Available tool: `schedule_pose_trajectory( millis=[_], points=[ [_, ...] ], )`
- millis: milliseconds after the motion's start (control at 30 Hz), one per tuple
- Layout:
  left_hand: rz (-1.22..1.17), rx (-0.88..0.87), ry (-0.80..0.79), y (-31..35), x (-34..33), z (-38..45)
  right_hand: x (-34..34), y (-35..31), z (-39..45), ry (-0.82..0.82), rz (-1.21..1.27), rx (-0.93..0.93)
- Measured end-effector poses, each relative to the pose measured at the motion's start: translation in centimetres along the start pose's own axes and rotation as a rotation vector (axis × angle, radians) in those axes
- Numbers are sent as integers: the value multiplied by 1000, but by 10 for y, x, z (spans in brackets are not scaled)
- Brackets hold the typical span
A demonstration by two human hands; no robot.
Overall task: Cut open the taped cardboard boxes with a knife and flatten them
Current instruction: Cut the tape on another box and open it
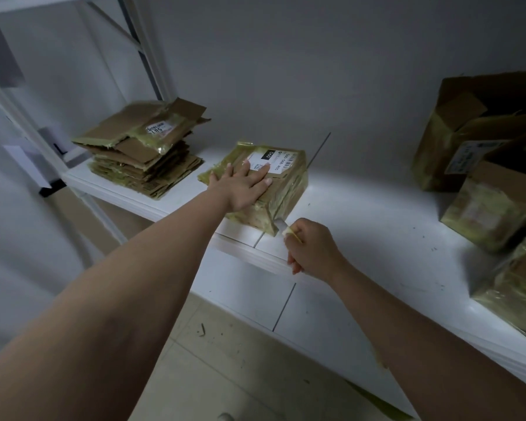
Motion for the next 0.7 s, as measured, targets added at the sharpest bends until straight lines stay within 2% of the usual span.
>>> schedule_pose_trajectory(
  millis=[133, 300, 600, 700],
  points=[
    [27, 39, 1, 5, 1, 1, -3, 1, -7, 206, -343, 231],
    [25, 66, 8, 9, 0, 1, -4, -5, -3, 316, -444, 360],
    [-2, 57, -4, 6, -1, 3, -11, 1, 3, 349, -684, 415],
    [-22, 53, -13, 4, 0, 4, -16, 6, 8, 240, -837, 377]
  ],
)
Point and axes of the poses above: each hand's wrist, its own z-axis towards the middle knuckle, its own x-axis out of the back of the hand, y = z × x, the point moved 4 cm from there along z, towards the middle knuckle, and after that the axes turned 6 degrees about -z, right-handed, at the moved point
